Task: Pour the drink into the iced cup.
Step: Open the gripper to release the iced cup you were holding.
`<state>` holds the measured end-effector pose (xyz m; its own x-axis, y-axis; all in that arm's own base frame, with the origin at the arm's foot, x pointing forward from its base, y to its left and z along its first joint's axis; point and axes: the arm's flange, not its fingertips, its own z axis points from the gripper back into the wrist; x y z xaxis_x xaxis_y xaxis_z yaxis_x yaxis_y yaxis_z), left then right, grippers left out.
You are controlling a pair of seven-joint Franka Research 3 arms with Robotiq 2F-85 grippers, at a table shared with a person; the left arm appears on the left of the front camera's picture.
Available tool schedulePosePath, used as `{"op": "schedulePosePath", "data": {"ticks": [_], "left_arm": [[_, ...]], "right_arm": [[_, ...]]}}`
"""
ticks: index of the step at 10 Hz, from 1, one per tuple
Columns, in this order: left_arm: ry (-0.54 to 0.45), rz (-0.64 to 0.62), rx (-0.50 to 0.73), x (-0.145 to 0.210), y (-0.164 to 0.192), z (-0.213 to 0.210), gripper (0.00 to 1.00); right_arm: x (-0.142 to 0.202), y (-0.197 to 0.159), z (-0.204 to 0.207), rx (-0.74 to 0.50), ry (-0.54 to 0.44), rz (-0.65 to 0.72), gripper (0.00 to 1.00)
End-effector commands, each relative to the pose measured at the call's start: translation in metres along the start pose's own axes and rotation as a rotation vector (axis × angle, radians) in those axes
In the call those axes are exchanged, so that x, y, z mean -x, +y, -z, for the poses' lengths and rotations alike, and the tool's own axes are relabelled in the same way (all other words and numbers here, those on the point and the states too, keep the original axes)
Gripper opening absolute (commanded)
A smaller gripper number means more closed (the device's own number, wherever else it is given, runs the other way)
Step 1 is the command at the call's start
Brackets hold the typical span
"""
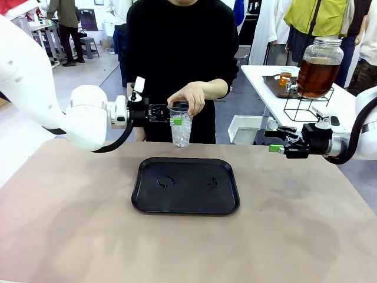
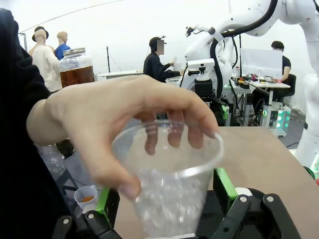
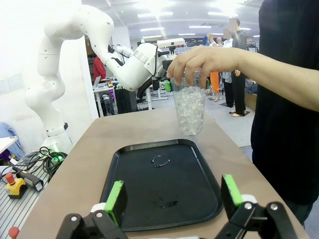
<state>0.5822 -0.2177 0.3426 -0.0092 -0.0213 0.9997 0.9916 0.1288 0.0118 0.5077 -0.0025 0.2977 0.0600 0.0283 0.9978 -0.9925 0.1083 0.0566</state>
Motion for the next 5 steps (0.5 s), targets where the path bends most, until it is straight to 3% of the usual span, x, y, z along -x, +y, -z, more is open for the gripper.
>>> {"op": "schedulePosePath", "data": {"ticks": [1,5], "left_arm": [[-0.027,-0.026,0.000,0.002,-0.015,-0.030,1.00],[-0.009,0.005,-0.001,0.037,-0.041,-0.131,1.00]], "right_arm": [[-0.003,-0.001,0.000,0.004,0.003,-0.004,1.00],[-0.003,-0.001,0.000,0.004,0.003,-0.004,1.00]]}}
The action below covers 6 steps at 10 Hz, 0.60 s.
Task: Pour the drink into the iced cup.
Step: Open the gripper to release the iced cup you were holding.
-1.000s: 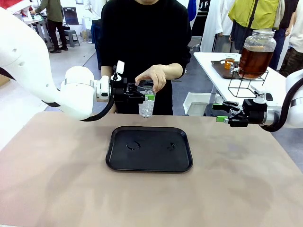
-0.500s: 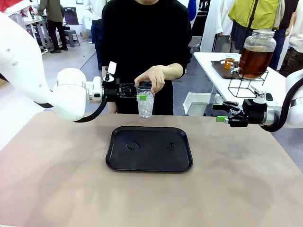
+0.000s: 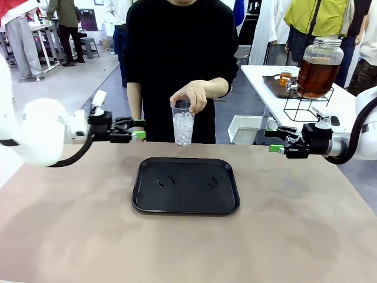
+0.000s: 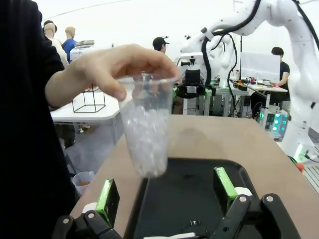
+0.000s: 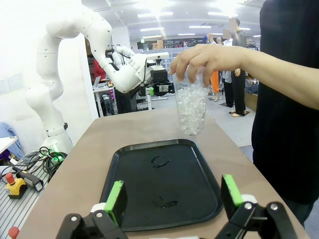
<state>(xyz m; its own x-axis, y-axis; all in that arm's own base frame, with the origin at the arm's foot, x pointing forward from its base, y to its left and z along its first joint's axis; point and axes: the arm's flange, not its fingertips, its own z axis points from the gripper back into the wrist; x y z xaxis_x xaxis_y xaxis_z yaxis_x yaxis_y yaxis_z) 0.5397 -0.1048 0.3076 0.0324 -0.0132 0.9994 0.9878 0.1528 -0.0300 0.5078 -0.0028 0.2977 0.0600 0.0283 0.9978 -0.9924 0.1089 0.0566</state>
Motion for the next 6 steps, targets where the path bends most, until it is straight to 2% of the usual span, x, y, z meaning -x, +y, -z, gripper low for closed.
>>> {"op": "schedulePosePath", "data": {"ticks": [1,2,4,6], "left_arm": [[-0.017,0.077,0.030,0.006,-0.022,-0.036,1.00],[-0.049,0.086,0.013,0.011,-0.033,-0.059,1.00],[-0.038,0.075,0.006,0.014,-0.049,-0.088,1.00],[-0.033,0.044,0.044,0.011,-0.052,-0.098,1.00]], "right_arm": [[-0.003,-0.001,0.000,0.003,0.003,-0.004,1.00],[-0.003,-0.001,0.000,0.003,0.003,-0.004,1.00],[-0.003,-0.001,0.000,0.003,0.003,-0.004,1.00],[-0.003,-0.001,0.000,0.003,0.003,-0.004,1.00]]}}
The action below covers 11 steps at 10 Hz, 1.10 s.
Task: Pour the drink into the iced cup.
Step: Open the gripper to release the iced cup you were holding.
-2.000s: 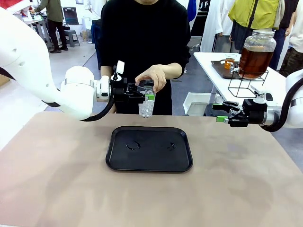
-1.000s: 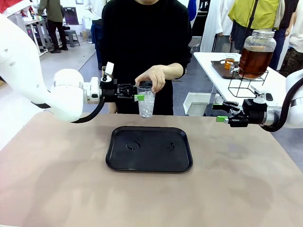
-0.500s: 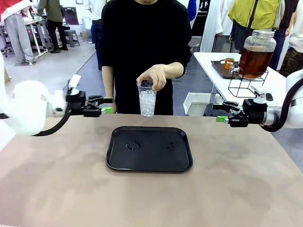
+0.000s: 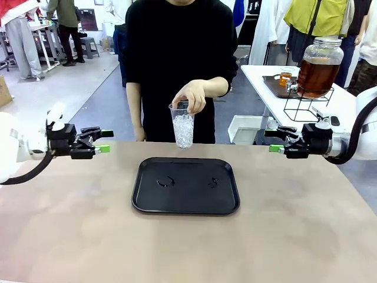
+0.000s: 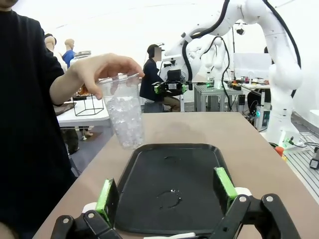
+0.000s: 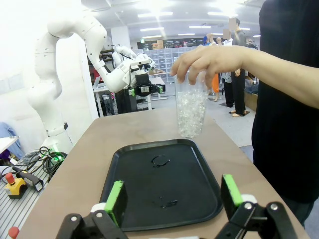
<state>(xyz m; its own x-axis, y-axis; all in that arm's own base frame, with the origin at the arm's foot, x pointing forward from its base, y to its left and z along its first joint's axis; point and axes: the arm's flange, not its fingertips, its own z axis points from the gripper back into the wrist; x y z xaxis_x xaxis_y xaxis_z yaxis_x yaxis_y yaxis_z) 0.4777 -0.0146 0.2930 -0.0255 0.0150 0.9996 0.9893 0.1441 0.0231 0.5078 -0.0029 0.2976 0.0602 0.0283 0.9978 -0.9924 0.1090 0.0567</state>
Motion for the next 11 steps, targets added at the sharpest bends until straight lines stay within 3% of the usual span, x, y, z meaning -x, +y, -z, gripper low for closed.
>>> {"op": "schedulePosePath", "data": {"ticks": [1,2,11], "left_arm": [[0.038,-0.032,0.055,-0.011,-0.003,-0.001,1.00],[0.000,0.000,0.000,0.000,0.000,0.000,1.00],[0.000,0.000,0.000,0.000,0.000,0.000,1.00]], "right_arm": [[-0.003,-0.001,0.000,0.003,0.003,-0.004,1.00],[-0.003,-0.001,0.000,0.003,0.003,-0.004,1.00],[-0.003,-0.001,0.000,0.003,0.003,-0.004,1.00]]}}
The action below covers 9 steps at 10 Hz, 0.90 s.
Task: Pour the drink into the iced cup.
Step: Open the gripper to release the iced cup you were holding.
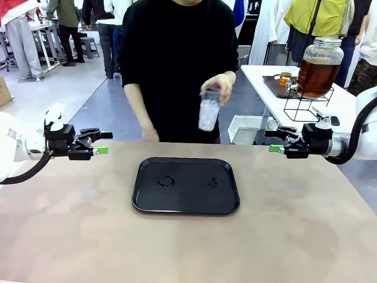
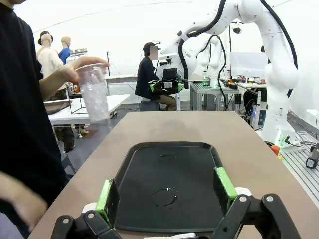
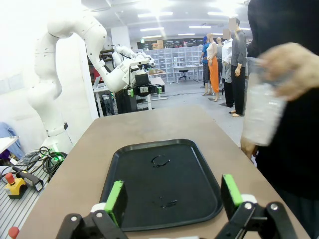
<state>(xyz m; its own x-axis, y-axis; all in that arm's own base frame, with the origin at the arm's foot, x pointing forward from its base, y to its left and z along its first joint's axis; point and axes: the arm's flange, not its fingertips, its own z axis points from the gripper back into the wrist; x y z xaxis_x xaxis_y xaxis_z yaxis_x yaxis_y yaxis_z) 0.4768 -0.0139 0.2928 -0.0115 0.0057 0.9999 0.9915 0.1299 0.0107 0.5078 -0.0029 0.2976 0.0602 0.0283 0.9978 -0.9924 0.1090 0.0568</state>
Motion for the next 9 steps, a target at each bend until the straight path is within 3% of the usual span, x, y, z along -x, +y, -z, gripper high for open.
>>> {"op": "schedulePosePath", "data": {"ticks": [1,9], "left_arm": [[-0.011,0.013,-0.014,-0.0002,0.0008,0.0008,1.00],[-0.011,0.013,-0.014,-0.0002,0.0008,0.0008,1.00]], "right_arm": [[-0.0027,-0.0009,0.0002,0.003,0.003,-0.004,1.00],[-0.0027,-0.0009,0.0002,0.003,0.003,-0.004,1.00]]}}
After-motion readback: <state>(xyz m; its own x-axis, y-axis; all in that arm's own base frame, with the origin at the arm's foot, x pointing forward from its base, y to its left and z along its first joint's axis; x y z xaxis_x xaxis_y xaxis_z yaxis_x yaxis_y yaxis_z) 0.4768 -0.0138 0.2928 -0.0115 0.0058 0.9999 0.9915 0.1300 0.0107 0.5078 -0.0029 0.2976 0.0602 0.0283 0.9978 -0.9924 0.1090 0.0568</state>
